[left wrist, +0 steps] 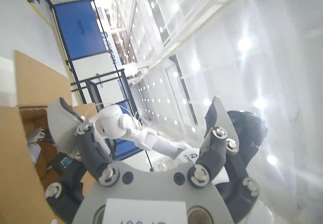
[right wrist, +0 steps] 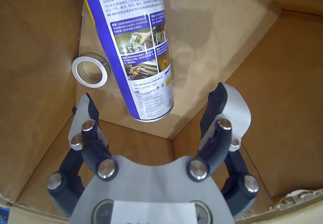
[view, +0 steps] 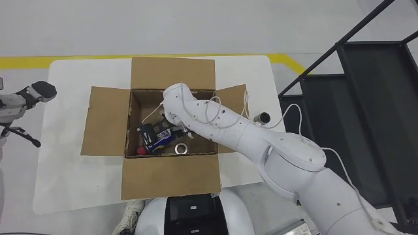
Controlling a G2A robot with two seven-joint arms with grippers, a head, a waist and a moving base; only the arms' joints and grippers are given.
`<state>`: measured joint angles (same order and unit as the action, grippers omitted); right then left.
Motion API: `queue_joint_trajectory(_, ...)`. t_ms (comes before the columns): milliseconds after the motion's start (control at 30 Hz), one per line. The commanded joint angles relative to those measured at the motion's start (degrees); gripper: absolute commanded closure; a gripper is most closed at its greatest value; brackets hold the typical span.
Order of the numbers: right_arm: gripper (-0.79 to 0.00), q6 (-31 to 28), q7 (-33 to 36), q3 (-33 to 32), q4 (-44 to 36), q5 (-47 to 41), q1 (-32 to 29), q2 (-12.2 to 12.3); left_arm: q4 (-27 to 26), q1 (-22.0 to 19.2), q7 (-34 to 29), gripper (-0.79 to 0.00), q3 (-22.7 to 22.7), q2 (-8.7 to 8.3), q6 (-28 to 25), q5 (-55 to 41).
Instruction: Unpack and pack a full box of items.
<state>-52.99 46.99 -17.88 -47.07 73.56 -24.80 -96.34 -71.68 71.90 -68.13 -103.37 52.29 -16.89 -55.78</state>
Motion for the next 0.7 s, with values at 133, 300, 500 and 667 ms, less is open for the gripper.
queue_joint_trajectory(133,-0.785,1.03,-1.22,-0.18,-0.39,0.40,-0.44,0.09,0.83,0.62,1.15,-0.785,-0.67,0.11,0.54,-1.82)
queue_joint_trajectory(300,-0.785,0.83,-3.34,-0.49,-1.95,2.27,-0.46,0.30,0.83,0.62,1.15,-0.785,-0.67,0.11,0.54,-1.82)
queue_joint_trajectory(500,-0.785,-0.10,-4.03,-0.02,-1.68,3.17,-1.08,-0.21,0.83,0.62,1.15,-0.785,-0.67,0.11,0.54,-1.82)
queue_joint_trajectory(667,-0.785,-0.70,-5.38,0.80,1.05,3.63,-1.47,-1.28,0.83,0.62,1.15,-0.785,-0.67,0.11,0.54,-1.82)
